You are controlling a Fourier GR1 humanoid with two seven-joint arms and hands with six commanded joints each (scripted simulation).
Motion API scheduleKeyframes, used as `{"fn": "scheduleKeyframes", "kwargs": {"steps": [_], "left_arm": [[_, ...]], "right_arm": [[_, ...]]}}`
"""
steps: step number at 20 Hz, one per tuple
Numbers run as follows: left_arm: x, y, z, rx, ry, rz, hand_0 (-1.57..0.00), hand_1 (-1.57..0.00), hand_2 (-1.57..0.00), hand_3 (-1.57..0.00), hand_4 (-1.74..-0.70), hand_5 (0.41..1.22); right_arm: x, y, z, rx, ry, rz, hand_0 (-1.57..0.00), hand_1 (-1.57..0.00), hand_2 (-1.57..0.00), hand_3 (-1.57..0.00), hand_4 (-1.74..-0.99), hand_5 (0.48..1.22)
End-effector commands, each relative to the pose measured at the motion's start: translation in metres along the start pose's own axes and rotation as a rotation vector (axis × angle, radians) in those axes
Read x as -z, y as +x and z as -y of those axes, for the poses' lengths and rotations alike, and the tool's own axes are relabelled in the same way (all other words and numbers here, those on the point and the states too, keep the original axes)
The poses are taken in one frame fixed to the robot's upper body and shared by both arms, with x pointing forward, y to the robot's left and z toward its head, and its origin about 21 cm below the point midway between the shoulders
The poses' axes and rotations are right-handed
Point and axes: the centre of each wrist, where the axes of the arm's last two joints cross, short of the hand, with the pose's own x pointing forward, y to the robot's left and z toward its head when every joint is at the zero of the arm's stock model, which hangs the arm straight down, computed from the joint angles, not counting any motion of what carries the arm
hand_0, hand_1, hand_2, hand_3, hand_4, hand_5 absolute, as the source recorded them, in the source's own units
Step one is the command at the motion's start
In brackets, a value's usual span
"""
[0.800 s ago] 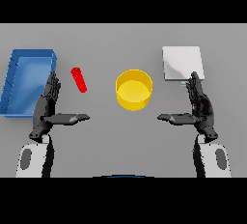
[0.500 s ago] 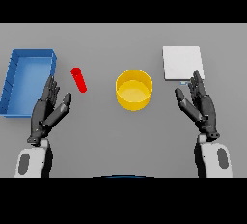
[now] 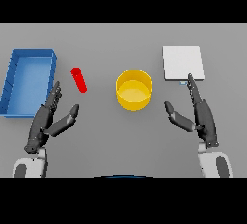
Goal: Pick up the red beaker and tilt it to pour out 1 green nut into yellow bowl. Pick up the yellow bowl and place it on the metallic measuring scale.
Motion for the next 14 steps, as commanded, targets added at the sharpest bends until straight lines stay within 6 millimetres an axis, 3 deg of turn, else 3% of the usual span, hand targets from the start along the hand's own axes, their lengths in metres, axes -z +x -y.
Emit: {"fn": "scheduleKeyframes", "kwargs": {"steps": [1, 9, 14], "left_arm": [[0.007, -0.004, -0.001, 0.001, -0.002, -0.011, 0.0, 0.0, 0.0, 0.0, -1.14, 0.648], [0.067, -0.028, -0.002, 0.025, -0.029, -0.069, 0.0, 0.0, 0.0, 0.0, -1.18, 0.64], [0.097, -0.028, 0.004, 0.033, -0.058, -0.019, 0.0, 0.0, 0.0, 0.0, -1.2, 0.646]], "right_arm": [[-0.001, -0.002, -0.002, 0.01, 0.012, 0.006, 0.0, 0.0, 0.0, 0.0, -1.163, 0.624], [0.001, -0.003, 0.005, 0.062, 0.013, 0.0, 0.0, 0.0, 0.0, 0.0, -1.225, 0.627], [0.0, -0.003, 0.005, 0.048, 0.012, -0.003, 0.0, 0.0, 0.0, 0.0, -1.218, 0.626]]}}
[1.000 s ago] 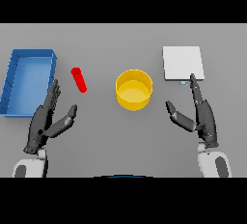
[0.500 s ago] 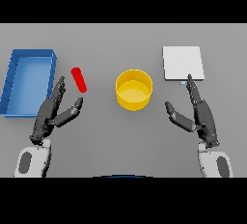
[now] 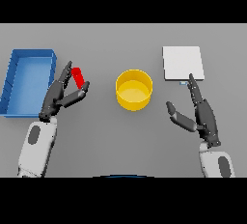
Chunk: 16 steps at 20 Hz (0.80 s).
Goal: Pick up the red beaker and tilt it to pour out 1 green nut into yellow bowl. Pick up the yellow bowl and place it on the metallic measuring scale.
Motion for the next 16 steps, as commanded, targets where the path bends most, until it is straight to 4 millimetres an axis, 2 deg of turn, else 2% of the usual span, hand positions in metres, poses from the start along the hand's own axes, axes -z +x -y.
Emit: {"fn": "scheduleKeyframes", "kwargs": {"steps": [1, 3, 9, 13, 15, 16], "left_arm": [[0.004, 0.0, 0.001, 0.01, -0.002, 0.004, 0.0, 0.0, 0.0, 0.0, -1.2, 0.651], [0.013, 0.001, 0.002, 0.033, 0.002, -0.017, 0.0, 0.0, 0.0, 0.0, -1.2, 0.657], [0.034, 0.001, 0.011, 0.043, 0.011, -0.026, 0.0, 0.0, 0.0, 0.0, -1.21, 0.673], [0.045, -0.008, 0.016, -0.025, 0.03, 0.003, 0.0, 0.0, 0.0, 0.0, -1.27, 0.7], [0.049, -0.012, 0.012, -0.06, 0.045, 0.016, 0.0, 0.0, -0.01, 0.0, -1.3, 0.719], [0.051, -0.013, 0.017, -0.079, 0.046, 0.017, 0.0, -0.01, -0.05, -0.04, -1.33, 0.738]], "right_arm": [[-0.004, -0.003, 0.001, 0.009, 0.004, -0.009, 0.0, 0.0, 0.0, 0.0, -1.222, 0.627], [0.002, -0.001, 0.004, 0.016, -0.004, -0.004, 0.0, 0.0, 0.0, 0.0, -1.227, 0.63], [0.0, 0.003, 0.003, 0.017, -0.007, -0.01, 0.0, 0.0, 0.0, 0.0, -1.24, 0.639], [-0.005, -0.002, 0.002, 0.027, -0.01, -0.023, 0.0, 0.0, 0.0, 0.0, -1.244, 0.643], [-0.001, 0.003, 0.004, 0.016, -0.012, -0.006, 0.0, 0.0, 0.0, 0.0, -1.246, 0.646], [-0.001, 0.005, 0.003, 0.022, -0.009, 0.004, 0.0, 0.0, 0.0, 0.0, -1.244, 0.644]]}}
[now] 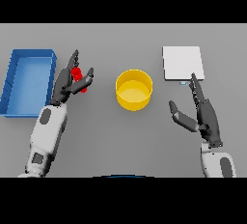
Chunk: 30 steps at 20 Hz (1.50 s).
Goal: Pick up the red beaker and tilt it to pour out 1 green nut into yellow bowl. Pick up the yellow bowl and place it on the metallic measuring scale.
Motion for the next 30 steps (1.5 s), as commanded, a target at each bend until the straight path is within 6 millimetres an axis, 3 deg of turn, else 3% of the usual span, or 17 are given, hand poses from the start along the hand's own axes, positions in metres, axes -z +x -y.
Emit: {"fn": "scheduleKeyframes", "kwargs": {"steps": [1, 2, 4, 5, 7, 9, 11, 12, 14, 20, 30], "left_arm": [[0.0, -0.002, 0.003, -0.017, 0.003, 0.015, -0.08, -0.09, -0.16, -0.13, -1.36, 0.761], [0.0, -0.004, 0.003, -0.02, 0.013, 0.018, -0.21, -0.23, -0.29, -0.25, -1.4, 0.787], [0.003, -0.005, 0.012, 0.005, 0.051, 0.005, -0.55, -0.59, -0.66, -0.73, -1.47, 0.943], [0.004, -0.005, 0.016, 0.04, 0.056, 0.01, -0.76, -0.78, -0.84, -0.88, -1.52, 0.999], [0.005, -0.002, 0.017, 0.095, 0.046, 0.018, -1.05, -1.07, -1.11, -1.06, -1.59, 1.079], [0.005, -0.003, 0.016, 0.088, 0.035, 0.026, -1.24, -1.25, -1.27, -1.15, -1.64, 1.13], [0.002, -0.003, 0.015, 0.097, 0.036, 0.029, -1.36, -1.36, -1.38, -1.3, -1.56, 1.163], [0.002, -0.003, 0.016, 0.099, 0.036, 0.032, -1.4, -1.41, -1.42, -1.36, -1.54, 1.174], [0.005, 0.005, 0.019, 0.021, 0.023, 0.057, -1.46, -1.47, -1.47, -1.43, -1.61, 1.165], [0.013, 0.035, 0.004, -0.064, 0.004, 0.129, -1.54, -1.54, -1.55, -1.54, -1.71, 1.132], [0.027, 0.072, 0.006, 0.203, -0.086, 0.17, -1.56, -1.56, -1.56, -1.56, -1.73, 1.134]], "right_arm": [[-0.003, -0.002, 0.0, 0.001, -0.008, -0.007, 0.0, 0.0, 0.0, 0.0, -1.242, 0.645], [-0.002, -0.002, 0.003, -0.005, -0.011, -0.02, 0.0, 0.0, 0.0, 0.0, -1.24, 0.645], [-0.002, -0.002, 0.004, -0.01, -0.011, -0.024, 0.0, 0.0, 0.0, 0.0, -1.237, 0.648], [-0.002, -0.002, -0.001, 0.005, -0.008, -0.017, 0.0, 0.0, 0.0, 0.0, -1.239, 0.648], [-0.002, -0.005, 0.003, -0.005, -0.009, -0.029, 0.0, 0.0, 0.0, 0.0, -1.239, 0.648], [0.0, -0.002, 0.005, -0.004, -0.012, -0.014, 0.0, 0.0, 0.0, 0.0, -1.242, 0.65], [-0.001, -0.004, 0.0, 0.012, -0.009, -0.022, 0.0, 0.0, 0.0, 0.0, -1.251, 0.646], [0.001, -0.002, 0.001, 0.018, -0.011, -0.021, 0.0, 0.0, 0.0, 0.0, -1.255, 0.644], [0.002, -0.004, 0.0, 0.007, -0.011, -0.021, 0.0, 0.0, 0.0, 0.0, -1.245, 0.642], [-0.001, -0.005, -0.001, -0.007, -0.004, -0.017, 0.0, 0.0, 0.0, 0.0, -1.228, 0.645], [-0.002, -0.007, 0.0, -0.059, -0.007, 0.024, 0.0, 0.0, 0.0, 0.0, -1.21, 0.664]]}}
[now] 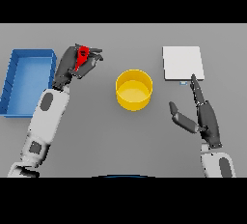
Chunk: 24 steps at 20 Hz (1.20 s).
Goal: Pick up the red beaker and tilt it to pour out 1 green nut into yellow bowl. Pick up the yellow bowl and place it on the metallic measuring scale.
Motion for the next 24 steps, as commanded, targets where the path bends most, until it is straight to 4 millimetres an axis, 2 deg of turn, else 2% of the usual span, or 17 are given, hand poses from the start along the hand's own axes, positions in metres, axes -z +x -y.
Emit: {"fn": "scheduleKeyframes", "kwargs": {"steps": [1, 4, 7, 9, 13, 15, 16, 19, 23, 24], "left_arm": [[0.002, 0.003, 0.0, 0.056, -0.019, -0.012, -1.56, -1.56, -1.56, -1.56, -1.73, 1.129], [0.008, 0.02, 0.0, 0.26, -0.112, -0.006, -1.57, -1.57, -1.57, -1.57, -1.74, 1.12], [0.02, 0.038, 0.012, 0.452, -0.193, -0.009, -1.57, -1.57, -1.57, -1.57, -1.74, 1.129], [0.026, 0.05, 0.013, 0.57, -0.24, 0.007, -1.57, -1.57, -1.57, -1.57, -1.74, 1.139], [0.031, 0.064, 0.032, 0.866, -0.351, 0.025, -1.57, -1.57, -1.57, -1.57, -1.74, 1.183], [0.037, 0.073, 0.039, 0.994, -0.397, 0.023, -1.57, -1.57, -1.57, -1.57, -1.74, 1.197], [0.038, 0.072, 0.043, 1.059, -0.432, 0.026, -1.57, -1.57, -1.57, -1.57, -1.69, 1.202], [0.044, 0.08, 0.047, 1.245, -0.511, 0.049, -1.57, -1.57, -1.57, -1.38, -1.71, 1.211], [0.055, 0.092, 0.059, 1.446, -0.612, 0.091, -1.57, -1.57, -1.57, -1.29, -1.72, 1.217], [0.055, 0.094, 0.065, 1.484, -0.649, 0.116, -1.57, -1.57, -1.57, -1.35, -1.72, 1.218]], "right_arm": [[0.0, 0.001, 0.002, 0.002, -0.003, -0.005, 0.0, 0.0, 0.0, 0.0, -1.202, 0.662], [-0.001, 0.004, 0.004, -0.002, -0.004, -0.009, 0.0, 0.0, 0.0, 0.0, -1.19, 0.658], [0.005, 0.007, 0.0, -0.001, 0.005, -0.025, 0.0, 0.0, 0.0, 0.0, -1.178, 0.663], [0.002, 0.005, 0.003, 0.003, 0.013, -0.02, 0.0, 0.0, 0.0, 0.0, -1.178, 0.667], [-0.002, 0.006, -0.002, 0.032, 0.011, -0.023, 0.0, 0.0, 0.0, 0.0, -1.183, 0.673], [0.003, 0.008, 0.001, 0.023, 0.007, -0.029, 0.0, 0.0, 0.0, 0.0, -1.187, 0.676], [0.0, 0.008, 0.002, 0.023, 0.007, -0.037, 0.0, 0.0, 0.0, 0.0, -1.191, 0.675], [-0.003, 0.006, -0.002, 0.056, -0.001, -0.058, 0.0, 0.0, 0.0, 0.0, -1.195, 0.671], [-0.001, 0.006, -0.004, 0.1, -0.004, -0.065, 0.0, 0.0, 0.0, 0.0, -1.206, 0.639], [-0.003, 0.003, -0.002, 0.101, -0.005, -0.07, 0.0, 0.0, 0.0, 0.0, -1.212, 0.631]]}}
